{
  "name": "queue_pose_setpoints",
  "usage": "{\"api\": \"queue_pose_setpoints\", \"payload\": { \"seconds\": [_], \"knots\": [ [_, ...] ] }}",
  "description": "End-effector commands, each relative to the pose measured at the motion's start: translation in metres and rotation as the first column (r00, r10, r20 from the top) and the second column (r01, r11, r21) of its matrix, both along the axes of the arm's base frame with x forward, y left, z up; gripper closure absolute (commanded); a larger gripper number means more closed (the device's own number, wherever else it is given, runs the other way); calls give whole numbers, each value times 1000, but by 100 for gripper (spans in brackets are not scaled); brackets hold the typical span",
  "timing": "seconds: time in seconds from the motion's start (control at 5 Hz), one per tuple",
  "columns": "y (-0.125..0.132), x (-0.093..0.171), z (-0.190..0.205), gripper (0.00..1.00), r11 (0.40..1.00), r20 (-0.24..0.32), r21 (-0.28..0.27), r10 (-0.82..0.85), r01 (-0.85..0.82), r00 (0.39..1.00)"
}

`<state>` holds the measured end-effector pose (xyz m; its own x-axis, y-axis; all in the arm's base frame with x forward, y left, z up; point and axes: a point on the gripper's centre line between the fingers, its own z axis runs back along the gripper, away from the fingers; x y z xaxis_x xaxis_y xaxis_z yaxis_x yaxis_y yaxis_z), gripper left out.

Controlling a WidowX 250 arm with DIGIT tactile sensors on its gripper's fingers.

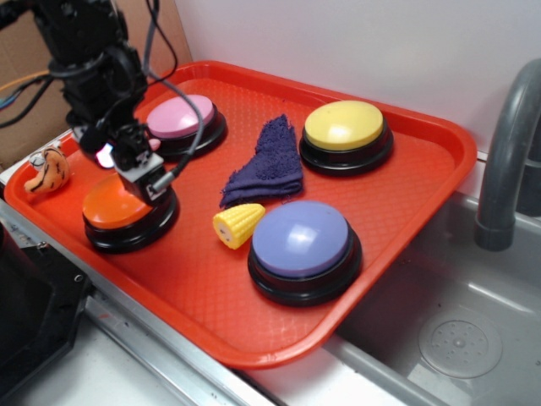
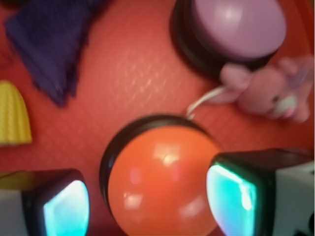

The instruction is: Push the orange button.

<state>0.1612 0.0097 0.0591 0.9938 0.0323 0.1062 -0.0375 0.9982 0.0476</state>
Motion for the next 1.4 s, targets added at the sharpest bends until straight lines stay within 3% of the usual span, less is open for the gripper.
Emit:
{"api": "queue_pose_setpoints", "payload": {
  "seconds": [0.0,0.2,0.4,0.6,0.8,1.0,1.2],
  "knots": [
    [18,10,-25,0,1000,-27,-1,20,-20,999],
    [14,18,-28,0,1000,-45,7,4,-4,999],
    [10,13,-10,0,1000,-20,9,3,-2,1000],
    [8,2,29,0,999,-30,28,43,-43,999],
    [9,-2,43,0,997,-91,-20,72,-74,993],
    [12,-3,52,0,992,-131,-18,121,-125,984],
    [11,-1,63,0,990,-113,32,142,-139,983]
  ]
}}
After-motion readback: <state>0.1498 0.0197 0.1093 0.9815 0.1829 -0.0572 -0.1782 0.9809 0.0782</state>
